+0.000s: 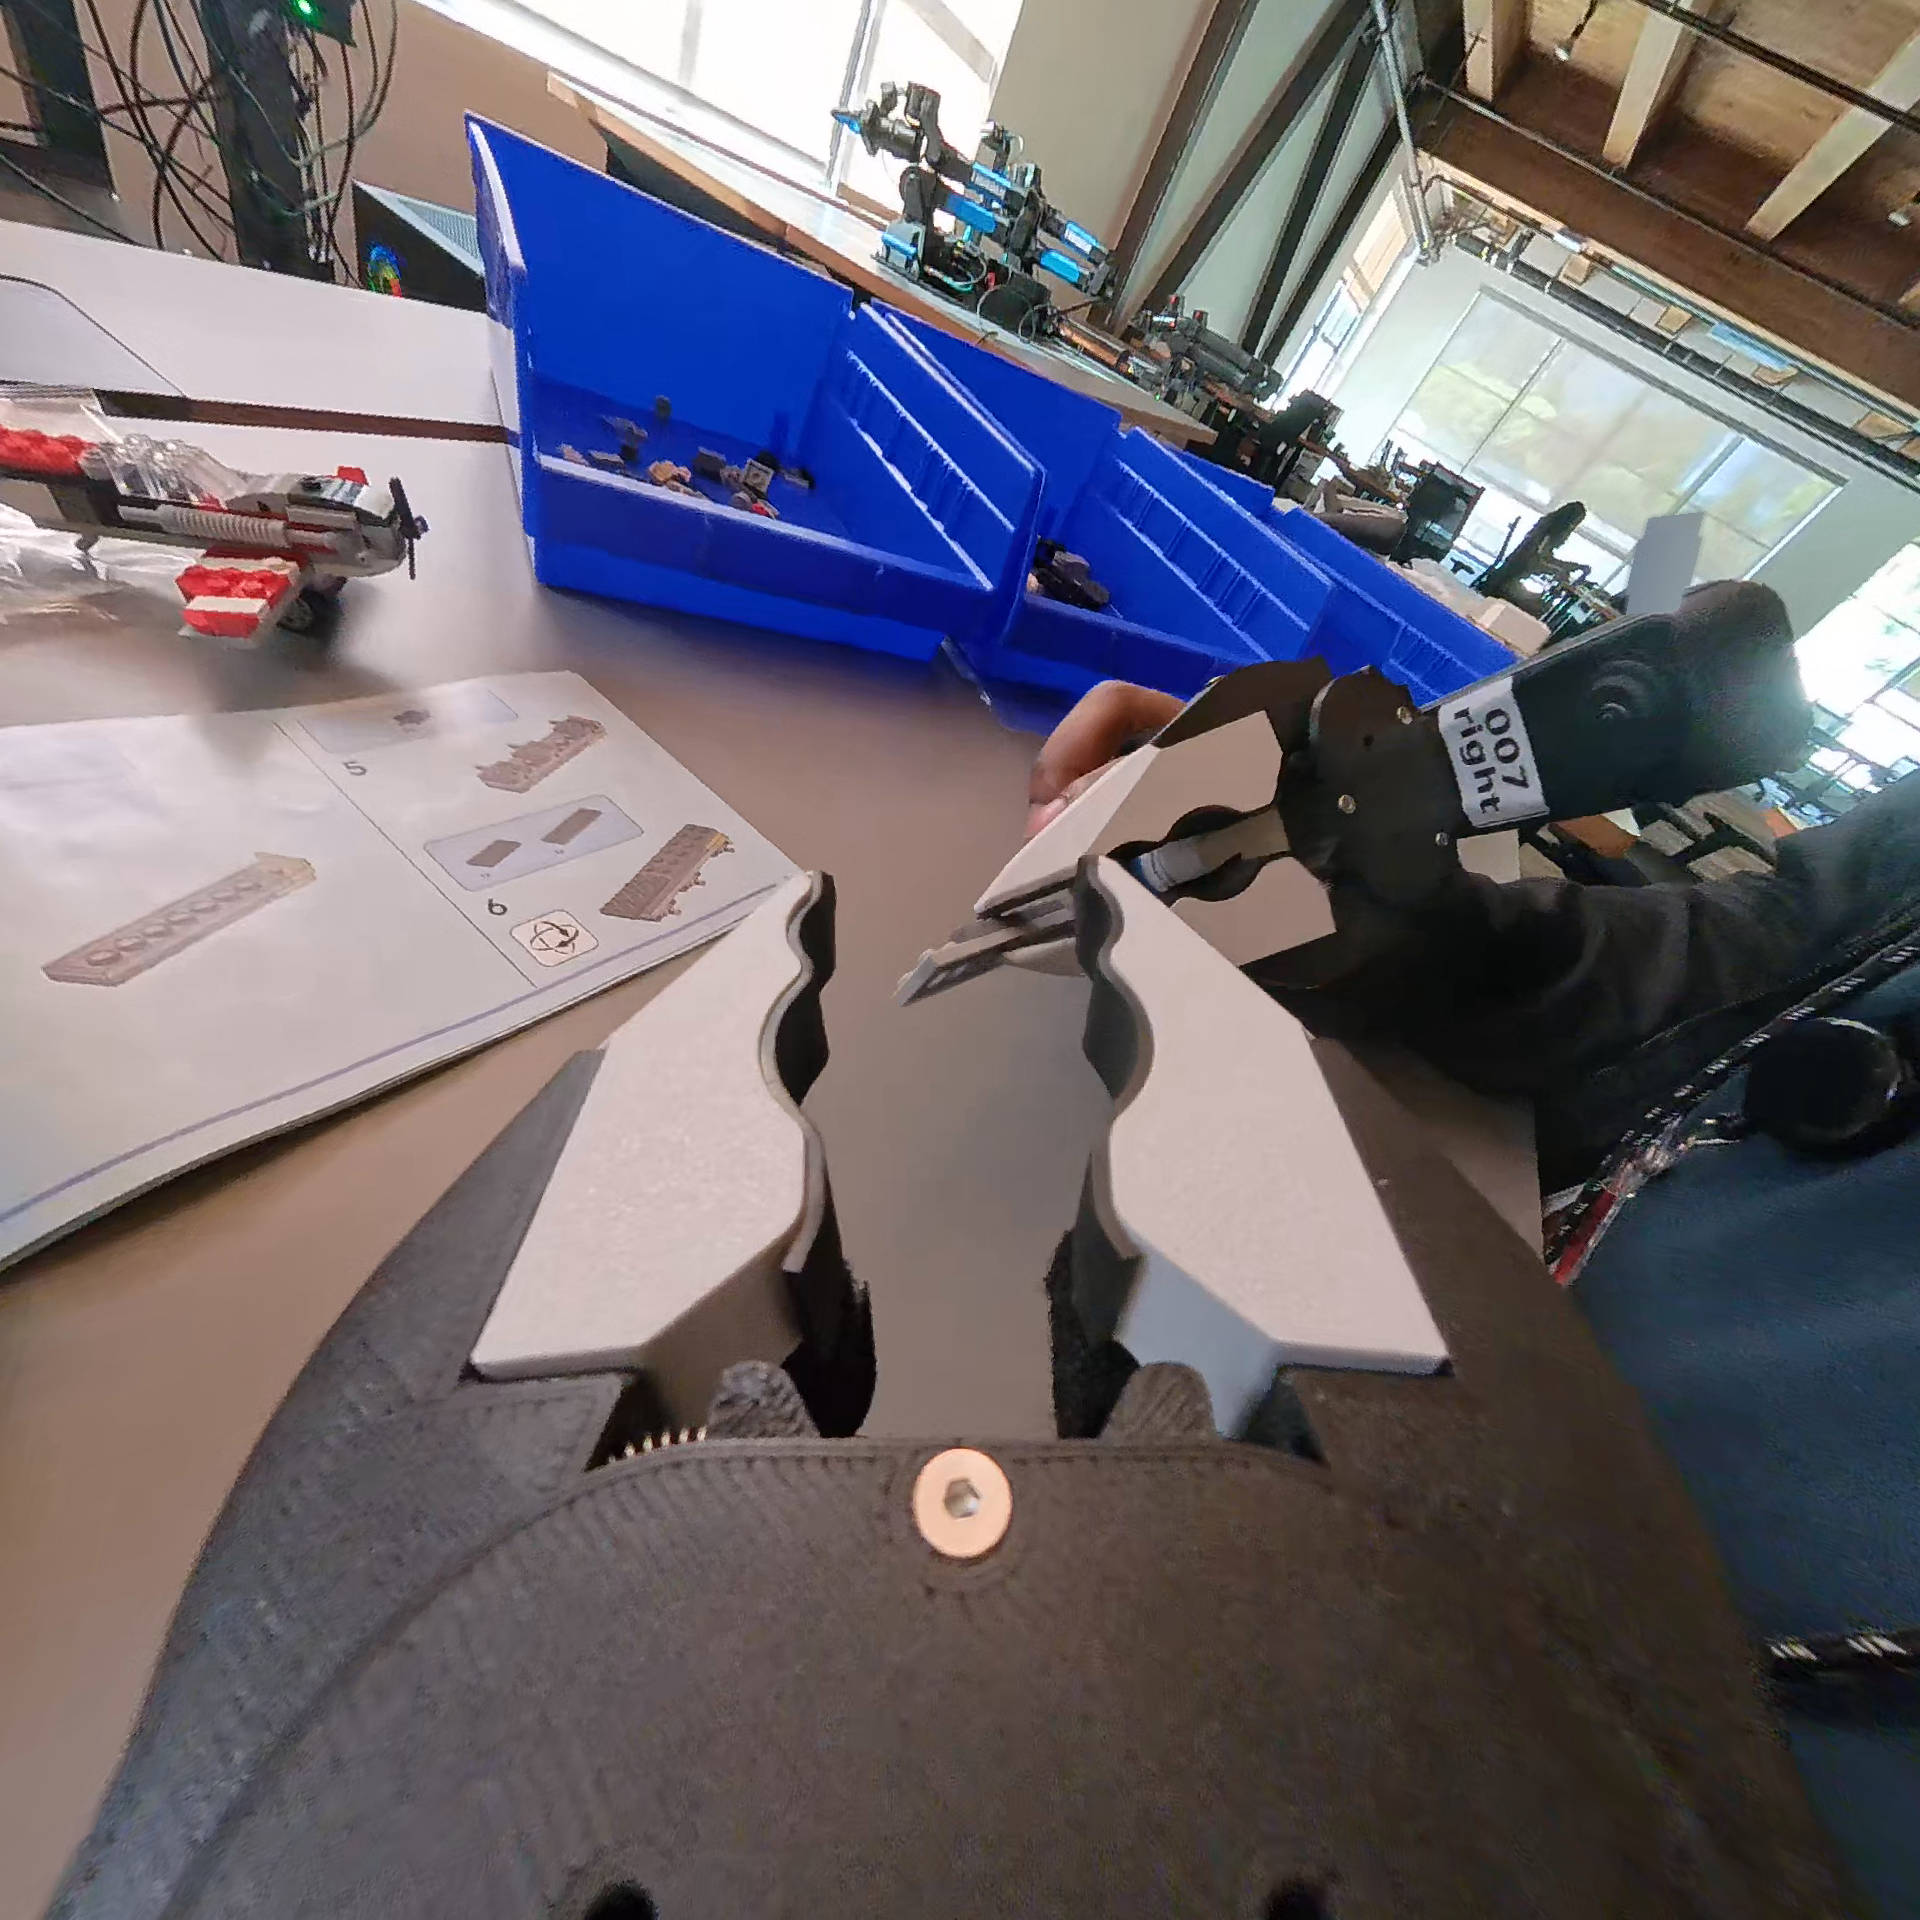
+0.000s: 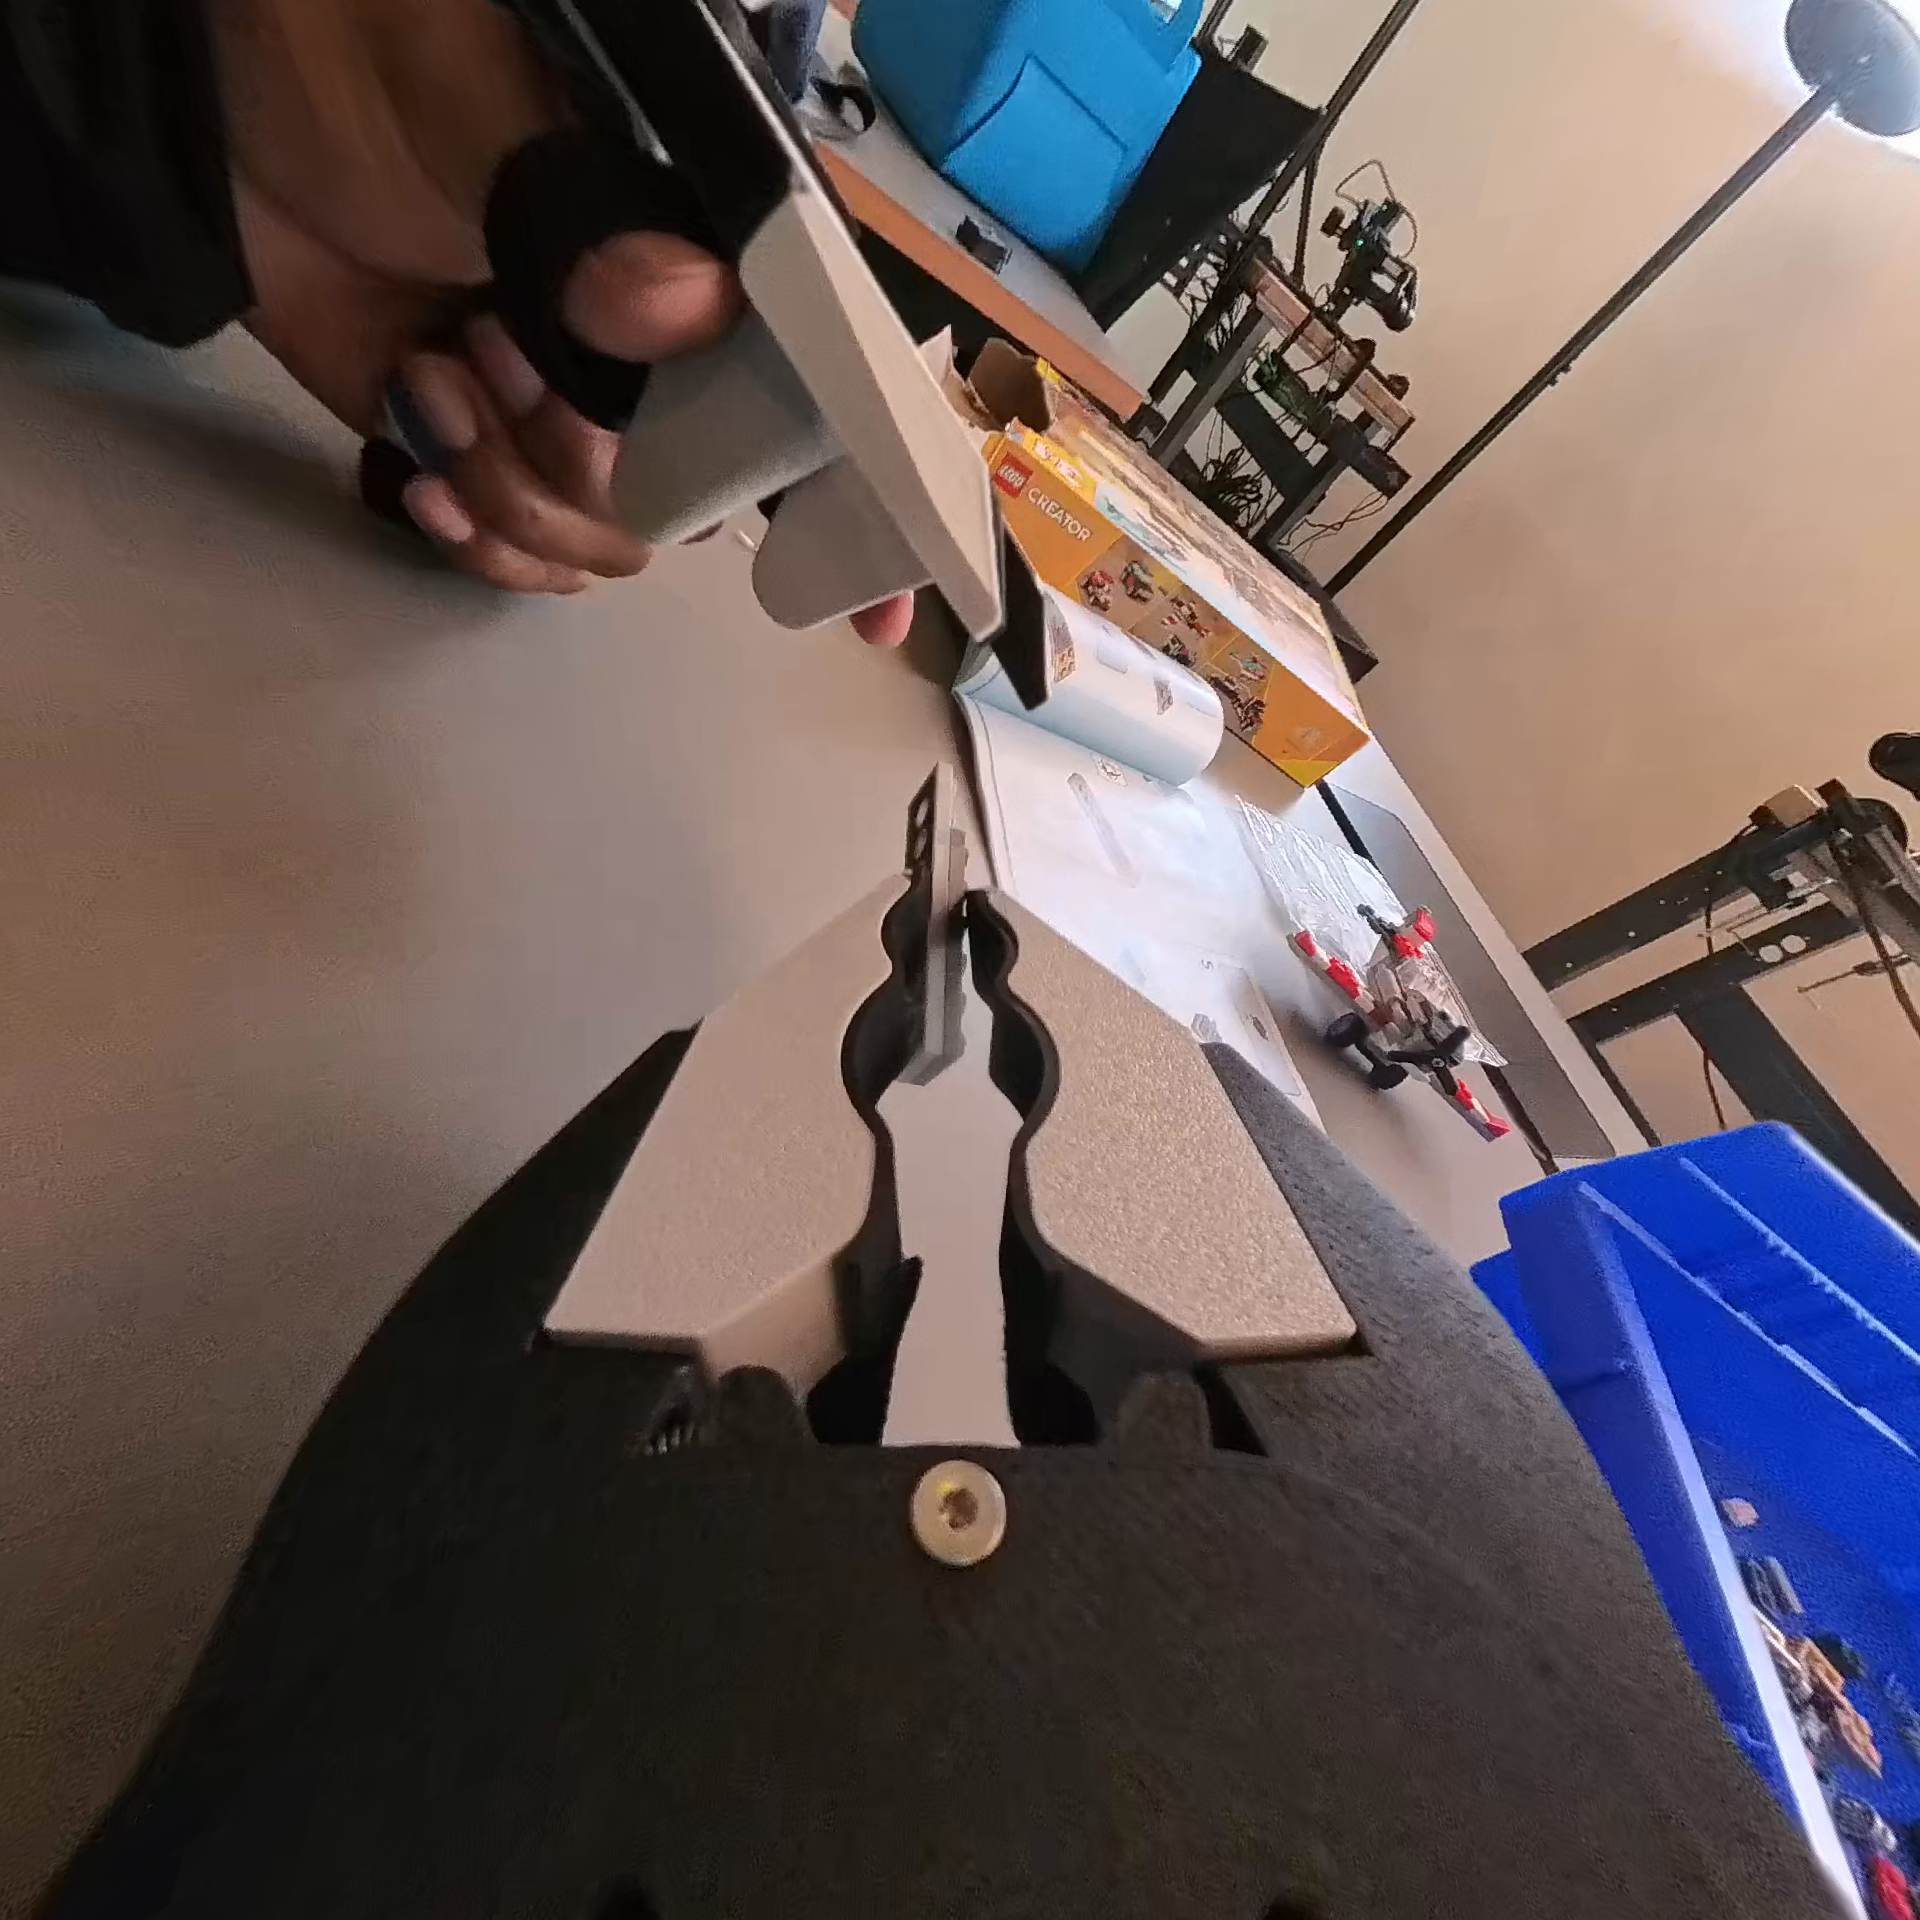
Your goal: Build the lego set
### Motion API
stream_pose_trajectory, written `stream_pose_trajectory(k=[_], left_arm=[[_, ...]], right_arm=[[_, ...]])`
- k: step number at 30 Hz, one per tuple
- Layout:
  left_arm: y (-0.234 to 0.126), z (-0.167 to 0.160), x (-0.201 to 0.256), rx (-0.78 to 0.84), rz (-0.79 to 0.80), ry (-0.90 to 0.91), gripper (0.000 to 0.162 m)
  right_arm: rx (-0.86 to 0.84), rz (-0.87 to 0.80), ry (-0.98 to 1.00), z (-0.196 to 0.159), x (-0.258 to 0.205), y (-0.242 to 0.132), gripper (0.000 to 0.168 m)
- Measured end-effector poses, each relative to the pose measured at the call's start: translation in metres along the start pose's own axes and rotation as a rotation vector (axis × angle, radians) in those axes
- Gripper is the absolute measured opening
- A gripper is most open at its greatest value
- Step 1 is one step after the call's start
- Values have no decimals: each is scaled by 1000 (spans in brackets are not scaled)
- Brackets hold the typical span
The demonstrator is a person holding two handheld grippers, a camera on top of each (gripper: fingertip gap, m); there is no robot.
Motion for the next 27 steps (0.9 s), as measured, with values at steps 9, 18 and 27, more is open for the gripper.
stream_pose_trajectory(k=[9, 18, 27], left_arm=[[-10, -2, 2, 14, -11, -39, 46], [-13, -4, 1, 8, -11, -67, 45], [-12, -3, -3, 1, 54, 20, 45]], right_arm=[[-83, 10, -61, -5, -5, 13, 7], [-135, 43, -81, -8, -8, 19, 8], [-225, 112, -177, -14, -22, 24, 9]])
Point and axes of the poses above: each gripper's, where its closed fingertips meet, y out along the fingers, z out of its top, x = y × z across the jaws, the point moved 6 cm from there along -y, back along the fingers, and after that the axes turned 7 degrees about -x, right-handed, at the moved point
